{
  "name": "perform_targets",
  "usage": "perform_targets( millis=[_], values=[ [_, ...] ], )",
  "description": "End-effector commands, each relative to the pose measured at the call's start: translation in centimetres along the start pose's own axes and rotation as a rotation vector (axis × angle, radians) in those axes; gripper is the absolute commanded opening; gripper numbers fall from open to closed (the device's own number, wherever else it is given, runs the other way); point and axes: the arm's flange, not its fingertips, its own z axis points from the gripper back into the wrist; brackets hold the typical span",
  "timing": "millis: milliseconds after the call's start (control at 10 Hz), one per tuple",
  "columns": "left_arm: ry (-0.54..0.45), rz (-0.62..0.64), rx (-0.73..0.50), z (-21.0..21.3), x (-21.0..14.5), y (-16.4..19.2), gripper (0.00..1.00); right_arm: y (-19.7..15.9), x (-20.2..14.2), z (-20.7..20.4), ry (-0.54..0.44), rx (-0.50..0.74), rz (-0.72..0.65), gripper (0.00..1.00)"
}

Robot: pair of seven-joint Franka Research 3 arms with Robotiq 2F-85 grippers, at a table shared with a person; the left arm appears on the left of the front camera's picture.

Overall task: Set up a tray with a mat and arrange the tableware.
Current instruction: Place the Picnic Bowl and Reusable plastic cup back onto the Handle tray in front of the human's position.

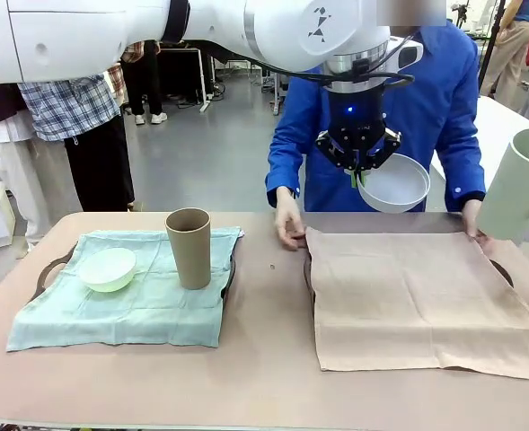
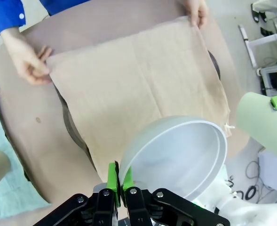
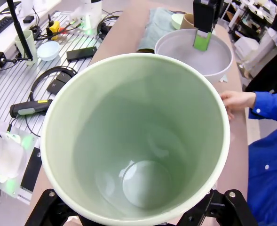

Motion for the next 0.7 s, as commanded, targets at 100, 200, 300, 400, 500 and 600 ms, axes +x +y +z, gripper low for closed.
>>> perform_targets(
  millis=[100, 200, 300, 400, 500, 600],
  values=[
    [0.008, -0.012, -0.002, 0.47, 0.38, -0.24, 0.00, -0.22, 0.14, 0.19, 0.002, 0.003, -0.001, 0.00],
    [0.008, -0.012, -0.002, 0.47, 0.38, -0.24, 0.00, -0.22, 0.14, 0.19, 0.002, 0.003, -0.001, 0.00],
    [0.008, -0.012, -0.002, 0.47, 0.38, -0.24, 0.00, -0.22, 0.14, 0.19, 0.002, 0.003, -0.001, 0.00],
    [0.008, -0.012, -0.002, 0.47, 0.38, -0.24, 0.00, -0.22, 0.14, 0.19, 0.002, 0.003, -0.001, 0.00],
    [0.008, -0.012, -0.002, 0.47, 0.38, -0.24, 0.00, -0.22, 0.14, 0.19, 0.002, 0.003, -0.001, 0.00],
    [0.008, -0.012, -0.002, 0.47, 0.38, -0.24, 0.00, -0.22, 0.14, 0.19, 0.002, 0.003, -0.001, 0.00]
  ],
)
